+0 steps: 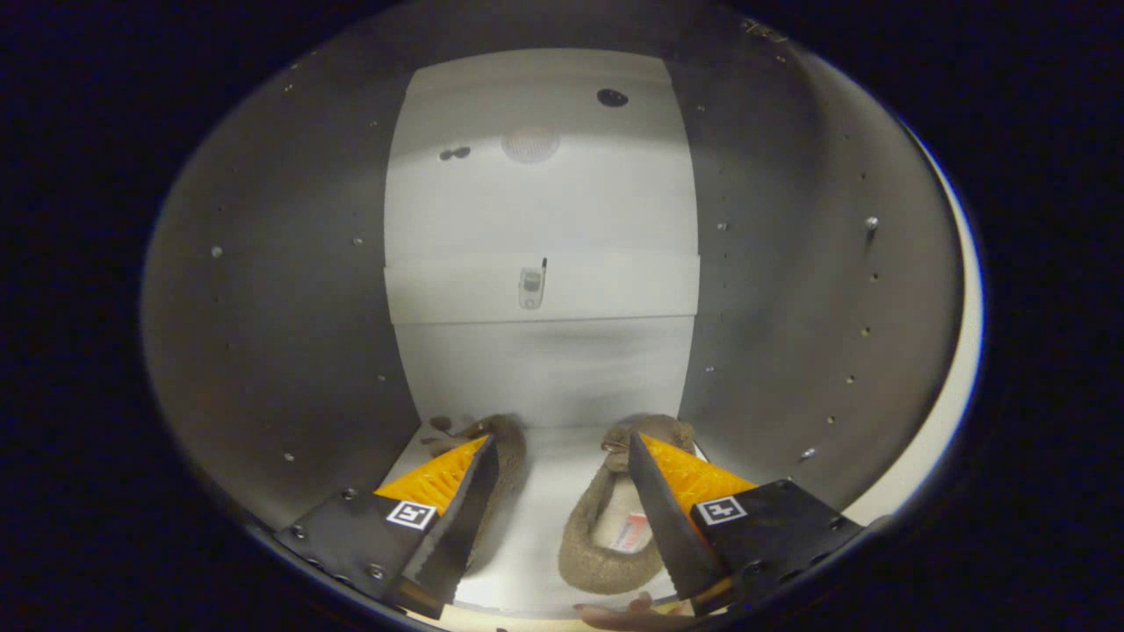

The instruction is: Open the shoe cabinet door, grab the shoes and put them into the shoe cabinet, then close the shoe cabinet door.

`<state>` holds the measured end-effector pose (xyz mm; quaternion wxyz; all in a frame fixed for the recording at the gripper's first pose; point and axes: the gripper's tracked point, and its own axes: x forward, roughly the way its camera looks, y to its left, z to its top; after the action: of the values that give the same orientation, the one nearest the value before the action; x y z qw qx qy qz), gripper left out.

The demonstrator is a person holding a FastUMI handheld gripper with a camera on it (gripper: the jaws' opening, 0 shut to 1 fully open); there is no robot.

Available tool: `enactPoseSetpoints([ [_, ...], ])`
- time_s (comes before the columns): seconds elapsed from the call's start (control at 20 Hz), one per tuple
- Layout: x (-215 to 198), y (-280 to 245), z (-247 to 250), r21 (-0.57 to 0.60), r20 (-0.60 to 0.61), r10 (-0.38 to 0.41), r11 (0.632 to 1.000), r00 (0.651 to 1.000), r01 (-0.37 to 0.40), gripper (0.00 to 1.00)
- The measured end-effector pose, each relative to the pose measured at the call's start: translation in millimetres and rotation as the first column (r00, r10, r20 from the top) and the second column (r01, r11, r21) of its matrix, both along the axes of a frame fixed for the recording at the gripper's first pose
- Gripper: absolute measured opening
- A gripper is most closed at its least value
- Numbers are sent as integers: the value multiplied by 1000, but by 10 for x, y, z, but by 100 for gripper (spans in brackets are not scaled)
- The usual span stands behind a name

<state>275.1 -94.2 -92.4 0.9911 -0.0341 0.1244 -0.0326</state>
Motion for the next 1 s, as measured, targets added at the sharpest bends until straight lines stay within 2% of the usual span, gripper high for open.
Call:
enactPoseSetpoints([
  [0.2, -452, 152, 329, -32, 66, 33, 999, 997, -31, 92],
  [0.6, -1713, 403, 735, -53, 130, 131, 991, 983, -125, 94],
  [0.85, -2510, 384, 827, -57, 134, 148, 988, 980, -141, 95],
  [1.0, -2923, 345, 903, -65, 149, 125, 991, 981, -116, 96],
])
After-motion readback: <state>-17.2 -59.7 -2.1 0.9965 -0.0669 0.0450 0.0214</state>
